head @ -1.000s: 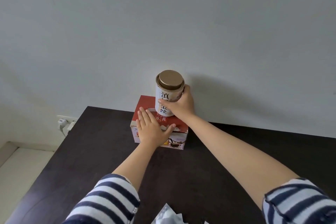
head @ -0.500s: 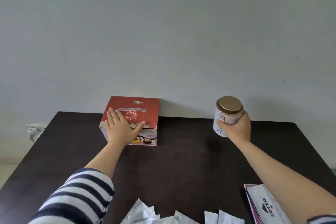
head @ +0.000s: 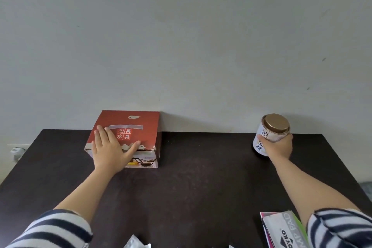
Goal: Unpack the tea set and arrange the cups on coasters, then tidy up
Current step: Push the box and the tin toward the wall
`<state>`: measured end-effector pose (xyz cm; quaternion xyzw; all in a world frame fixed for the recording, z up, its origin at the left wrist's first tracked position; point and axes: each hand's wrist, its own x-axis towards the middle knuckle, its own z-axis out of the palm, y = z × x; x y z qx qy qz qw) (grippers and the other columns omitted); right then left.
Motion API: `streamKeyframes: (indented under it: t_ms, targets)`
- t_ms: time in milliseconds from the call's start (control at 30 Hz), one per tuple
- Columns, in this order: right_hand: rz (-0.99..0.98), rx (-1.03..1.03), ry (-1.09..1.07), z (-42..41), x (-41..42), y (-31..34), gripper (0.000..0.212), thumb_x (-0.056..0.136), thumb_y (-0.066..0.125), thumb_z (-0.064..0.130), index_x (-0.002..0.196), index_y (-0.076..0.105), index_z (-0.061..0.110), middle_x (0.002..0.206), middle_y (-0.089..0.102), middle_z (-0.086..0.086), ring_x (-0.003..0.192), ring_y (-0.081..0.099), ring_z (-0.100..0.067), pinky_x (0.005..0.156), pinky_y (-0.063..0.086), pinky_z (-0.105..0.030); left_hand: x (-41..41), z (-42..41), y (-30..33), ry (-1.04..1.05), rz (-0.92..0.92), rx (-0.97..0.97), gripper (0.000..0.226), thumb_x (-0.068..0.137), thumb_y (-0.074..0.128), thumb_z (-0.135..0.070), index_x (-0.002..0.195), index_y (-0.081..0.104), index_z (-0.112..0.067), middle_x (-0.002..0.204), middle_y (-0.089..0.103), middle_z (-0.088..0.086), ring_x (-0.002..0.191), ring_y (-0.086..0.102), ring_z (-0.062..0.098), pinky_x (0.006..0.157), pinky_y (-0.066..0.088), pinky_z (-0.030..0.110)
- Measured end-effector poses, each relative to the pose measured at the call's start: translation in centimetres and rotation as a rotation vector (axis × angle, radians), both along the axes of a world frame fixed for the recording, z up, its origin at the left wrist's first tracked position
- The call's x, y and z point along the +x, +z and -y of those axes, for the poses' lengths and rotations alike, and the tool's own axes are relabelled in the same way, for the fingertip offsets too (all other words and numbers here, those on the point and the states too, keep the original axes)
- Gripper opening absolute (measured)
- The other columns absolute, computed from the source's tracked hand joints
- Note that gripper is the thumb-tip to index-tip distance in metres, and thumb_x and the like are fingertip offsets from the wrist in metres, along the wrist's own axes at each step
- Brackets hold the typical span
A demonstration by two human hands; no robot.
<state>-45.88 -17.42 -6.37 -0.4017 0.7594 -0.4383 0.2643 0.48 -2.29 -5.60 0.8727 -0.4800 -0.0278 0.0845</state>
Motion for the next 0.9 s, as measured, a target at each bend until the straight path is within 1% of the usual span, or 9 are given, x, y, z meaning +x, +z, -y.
streamKeyframes:
  t_ms: [233,333,433,533,667,767,867,900]
  targets:
    - [0.112,0.029,-0.061,1.8,-1.2,-1.4,0.094,0.065,0.087,0.018,0.138,0.030,0.007,0.136,0.051,-0.013,0.124,0.051,-0.031,0.105,0.041,-0.042,-0.1,0.1,-0.2,0.005,0.014,-0.016,0.129,0.062,0.012,-0.093,0.148,0.006,0.002,0.157,0.002,0.022,0.145,0.002,0.035,0.116,0.011,0.050]
    - [0.111,0.036,-0.062,2.6,-1.8,-1.6,0.092,0.065,0.087,0.018,0.136,0.030,0.005,0.135,0.051,-0.014,0.123,0.051,-0.031,0.105,0.041,-0.040,-0.1,0.1,-0.3,0.007,0.019,-0.026,0.128,0.062,0.012,-0.093,0.148,0.007,0.002,0.157,0.002,0.022,0.145,0.002,0.035,0.116,0.011,0.050]
    - [0.097,0.047,-0.048,2.8,-2.4,-1.6,0.092,0.064,0.088,0.020,0.135,0.031,0.005,0.134,0.052,-0.014,0.123,0.052,-0.031,0.105,0.042,-0.042,-0.2,0.2,-0.4,0.006,0.018,-0.033,0.127,0.063,0.013,-0.092,0.148,0.008,0.003,0.157,0.003,0.022,0.145,0.003,0.035,0.115,0.011,0.050]
    - [0.103,0.039,-0.041,2.3,-2.4,-1.9,0.099,0.062,0.089,0.021,0.139,0.028,0.008,0.134,0.053,-0.011,0.123,0.053,-0.029,0.105,0.042,-0.042,-0.3,0.1,-0.3,0.006,0.015,-0.029,0.127,0.063,0.013,-0.092,0.148,0.008,0.003,0.157,0.003,0.022,0.145,0.003,0.035,0.115,0.011,0.050]
    - [0.135,0.034,-0.102,0.8,-0.4,-1.3,0.098,0.064,0.087,0.021,0.141,0.027,0.010,0.135,0.052,-0.012,0.123,0.052,-0.030,0.100,0.043,-0.039,-0.3,0.1,-0.2,0.006,0.004,-0.024,0.129,0.062,0.012,-0.092,0.148,0.007,0.003,0.157,0.002,0.022,0.145,0.001,0.035,0.116,0.010,0.050]
    - [0.094,0.003,-0.136,-1.3,2.4,-0.6,0.095,0.069,0.084,0.022,0.143,0.026,0.010,0.139,0.048,-0.011,0.128,0.048,-0.030,0.101,0.041,-0.039,-0.3,0.0,-0.1,0.000,-0.010,-0.020,0.129,0.062,0.012,-0.092,0.148,0.006,0.003,0.156,0.002,0.023,0.145,0.002,0.035,0.116,0.010,0.050]
    - [0.072,0.036,-0.079,-4.1,6.5,-0.4,0.098,0.077,0.078,0.028,0.150,0.015,0.010,0.152,0.033,-0.011,0.139,0.033,-0.030,0.110,0.031,-0.040,-0.4,-0.1,0.1,-0.009,-0.028,-0.041,0.128,0.063,0.015,-0.092,0.147,0.007,0.004,0.156,0.003,0.024,0.145,0.003,0.036,0.115,0.010,0.050]
    - [0.069,0.051,-0.035,-5.2,8.2,-0.4,0.097,0.079,0.076,0.030,0.151,0.014,0.009,0.154,0.029,-0.011,0.141,0.029,-0.029,0.112,0.028,-0.039,-0.5,-0.2,0.1,-0.010,-0.031,-0.042,0.128,0.063,0.015,-0.092,0.147,0.007,0.004,0.156,0.003,0.023,0.145,0.003,0.036,0.115,0.010,0.050]
